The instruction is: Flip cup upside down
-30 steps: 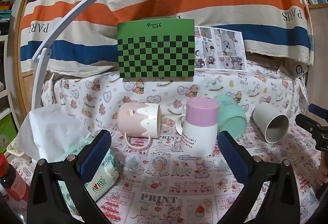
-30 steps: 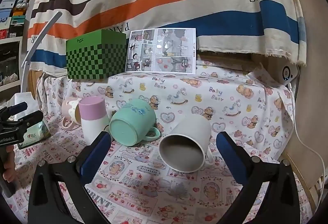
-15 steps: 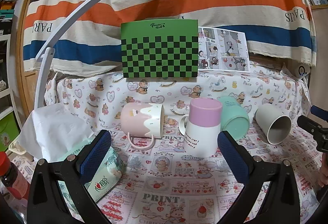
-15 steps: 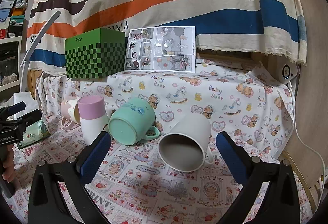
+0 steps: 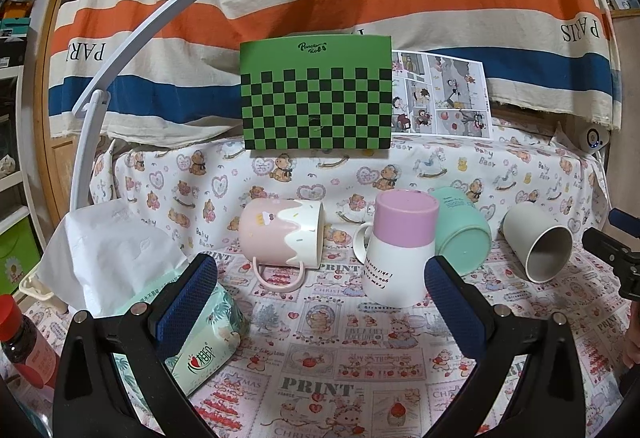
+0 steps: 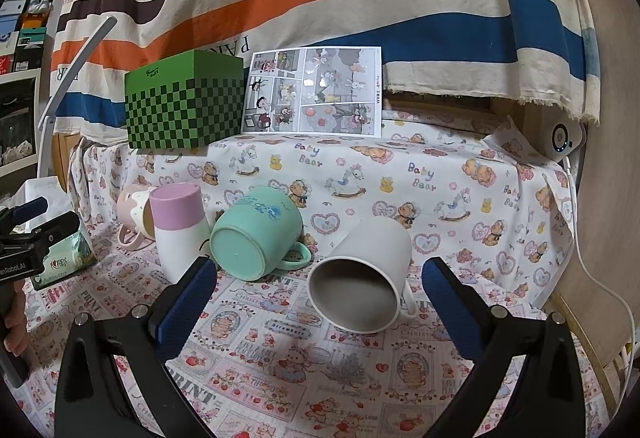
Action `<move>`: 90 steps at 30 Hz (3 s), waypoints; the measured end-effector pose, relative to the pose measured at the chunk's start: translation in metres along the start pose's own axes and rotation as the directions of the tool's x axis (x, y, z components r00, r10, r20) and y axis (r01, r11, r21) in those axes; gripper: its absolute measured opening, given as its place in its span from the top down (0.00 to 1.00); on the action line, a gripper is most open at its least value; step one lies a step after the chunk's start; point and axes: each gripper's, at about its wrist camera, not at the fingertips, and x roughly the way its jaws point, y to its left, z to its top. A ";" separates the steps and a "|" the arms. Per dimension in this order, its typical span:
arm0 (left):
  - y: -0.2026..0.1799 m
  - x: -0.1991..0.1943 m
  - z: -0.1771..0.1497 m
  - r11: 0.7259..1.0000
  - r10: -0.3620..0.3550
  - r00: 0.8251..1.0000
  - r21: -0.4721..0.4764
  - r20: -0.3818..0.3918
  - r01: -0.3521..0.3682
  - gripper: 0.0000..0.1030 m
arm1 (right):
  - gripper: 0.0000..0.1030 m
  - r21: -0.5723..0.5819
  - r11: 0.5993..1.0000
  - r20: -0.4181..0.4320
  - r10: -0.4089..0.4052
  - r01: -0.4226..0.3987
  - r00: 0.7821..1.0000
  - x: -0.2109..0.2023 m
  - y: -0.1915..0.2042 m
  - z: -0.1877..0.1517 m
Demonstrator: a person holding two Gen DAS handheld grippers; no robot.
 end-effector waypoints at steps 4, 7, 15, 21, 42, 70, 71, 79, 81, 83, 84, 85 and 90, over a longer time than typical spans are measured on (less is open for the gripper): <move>0.000 0.000 0.000 1.000 0.001 1.000 0.000 -0.002 -0.001 0.00 | 0.00 -0.001 1.000 0.001 -0.001 0.001 1.000 0.000 0.000 0.000; 0.000 0.001 0.000 1.000 0.001 1.000 0.000 -0.003 -0.001 0.00 | 0.00 -0.001 1.000 0.001 0.000 0.000 1.000 0.000 0.000 0.000; 0.000 0.001 0.000 1.000 0.001 1.000 0.000 -0.003 -0.001 0.00 | 0.00 -0.002 1.000 0.002 -0.002 0.002 1.000 -0.001 0.000 0.000; 0.000 0.001 0.000 1.000 -0.002 1.000 0.001 -0.006 0.002 0.00 | 0.00 -0.003 1.000 0.004 -0.001 0.001 1.000 -0.001 0.000 0.001; -0.003 0.001 -0.001 1.000 -0.009 1.000 0.007 -0.013 0.009 0.00 | 0.00 -0.007 1.000 0.002 -0.004 0.004 1.000 0.000 0.001 -0.001; 0.001 0.003 0.001 1.000 0.003 1.000 -0.002 -0.018 -0.003 0.00 | 0.00 0.132 0.991 -0.053 0.008 -0.001 0.999 -0.008 -0.018 0.008; 0.001 0.003 0.001 1.000 0.004 1.000 -0.003 -0.019 -0.004 0.00 | 0.00 0.150 0.989 -0.064 0.013 -0.004 0.998 -0.011 -0.021 0.015; -0.001 0.007 0.001 1.000 0.001 0.999 0.006 -0.037 -0.001 0.00 | 0.00 0.284 0.958 -0.343 0.080 0.022 0.936 0.020 -0.052 0.076; 0.000 0.008 0.001 1.000 0.009 0.999 -0.001 -0.042 -0.009 0.00 | 0.00 0.362 0.931 -0.404 0.118 0.040 0.907 0.038 -0.067 0.086; 0.001 0.009 0.000 1.000 0.011 0.999 -0.007 -0.045 -0.011 0.00 | 0.02 0.396 0.914 -0.461 0.117 0.086 0.880 0.062 -0.078 0.095; 0.002 0.009 0.000 1.000 0.012 0.999 -0.009 -0.047 -0.013 0.00 | 0.03 0.393 0.914 -0.486 0.112 0.102 0.867 0.071 -0.080 0.096; 0.002 0.009 0.000 1.000 0.013 0.999 -0.009 -0.050 -0.013 0.00 | 0.04 0.382 0.917 -0.529 0.111 0.119 0.841 0.087 -0.082 0.096; 0.001 0.011 0.000 1.000 0.014 0.998 -0.002 -0.058 -0.014 0.00 | 0.15 0.392 0.897 -0.700 0.147 0.204 0.699 0.156 -0.092 0.065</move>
